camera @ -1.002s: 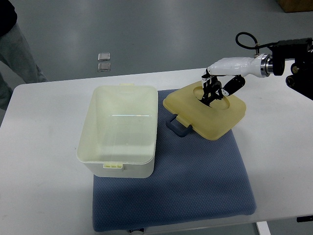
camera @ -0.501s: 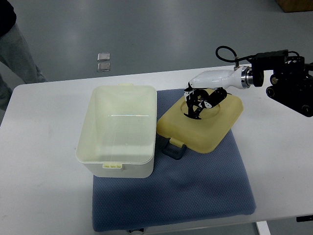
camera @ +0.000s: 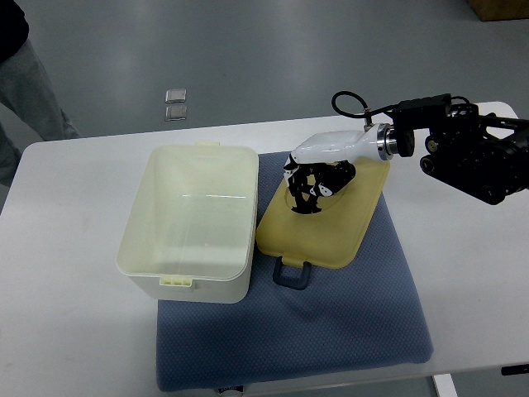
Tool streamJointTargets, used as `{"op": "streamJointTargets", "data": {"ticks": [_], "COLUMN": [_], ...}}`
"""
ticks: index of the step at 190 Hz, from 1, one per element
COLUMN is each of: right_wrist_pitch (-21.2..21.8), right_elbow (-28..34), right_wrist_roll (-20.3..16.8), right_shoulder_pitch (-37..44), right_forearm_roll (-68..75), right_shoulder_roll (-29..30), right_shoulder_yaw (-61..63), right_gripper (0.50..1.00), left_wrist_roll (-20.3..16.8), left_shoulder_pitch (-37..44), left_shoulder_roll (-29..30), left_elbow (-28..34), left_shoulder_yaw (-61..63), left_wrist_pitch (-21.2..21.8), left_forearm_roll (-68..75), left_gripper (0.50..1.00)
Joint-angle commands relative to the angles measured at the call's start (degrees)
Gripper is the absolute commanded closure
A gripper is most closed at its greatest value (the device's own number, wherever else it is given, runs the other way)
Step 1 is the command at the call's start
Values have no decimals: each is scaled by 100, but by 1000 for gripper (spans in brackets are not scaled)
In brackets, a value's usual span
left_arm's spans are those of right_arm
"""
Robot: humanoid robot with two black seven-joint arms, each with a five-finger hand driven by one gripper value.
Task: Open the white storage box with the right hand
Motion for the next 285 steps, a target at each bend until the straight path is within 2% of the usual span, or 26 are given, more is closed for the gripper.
{"op": "streamJointTargets", "data": {"ticks": [1,29,51,58,60,64,69,73,82,102,119,126,160,192,224,285], "right_wrist_pitch": [0,-9,-18,-9,-9,-9,-9,-9,0,8,26,43,52,52,79,-9], "right_elbow": [0,-35,-97,-97,-97,-97,-105,-106,-106,-106,-114,-106,-114,-237,-466,-1213], "right_wrist_roll": [0,0,0,0,0,0,0,0,0,0,0,0,0,0,0,0], "right_shoulder_pitch": [-34,-78,-183,-218,-218,-236,-262,-280,-306,-341,-341,-341,-271,-262,-517,-974], "right_forearm_roll": [0,0,18,44,44,44,53,71,80,88,97,106,220,1169,2724,5545], "right_shoulder_roll": [1,10,-8,-16,-17,-17,-17,-17,-25,-17,-17,-34,-122,-140,-140,53], "right_shoulder_yaw": [0,-115,-132,-132,-132,-123,-132,-124,-123,-123,-115,-88,-18,334,940,984], "right_gripper": [1000,996,877,822,822,793,734,711,701,644,632,601,593,587,574,572], "left_wrist_roll": [1,1,1,1,1,1,-8,-8,1,-8,1,-8,1,1,1,1], "left_shoulder_pitch": [0,0,0,0,0,0,0,0,0,0,0,0,0,0,0,0], "left_shoulder_roll": [0,0,0,0,0,0,0,0,0,0,0,0,0,0,0,0], "left_elbow": [0,0,0,0,0,0,0,0,0,0,0,0,0,0,0,0], "left_shoulder_yaw": [-1,8,-1,-1,-1,-1,-1,-1,8,8,-1,8,-1,-1,-1,-1], "left_wrist_pitch": [1,1,1,1,1,1,1,1,1,1,1,1,1,1,1,1], "left_forearm_roll": [0,0,0,0,0,0,0,0,0,0,0,0,0,0,0,0], "left_gripper": [500,500,500,500,500,500,500,500,500,500,500,500,500,500,500,500]}}
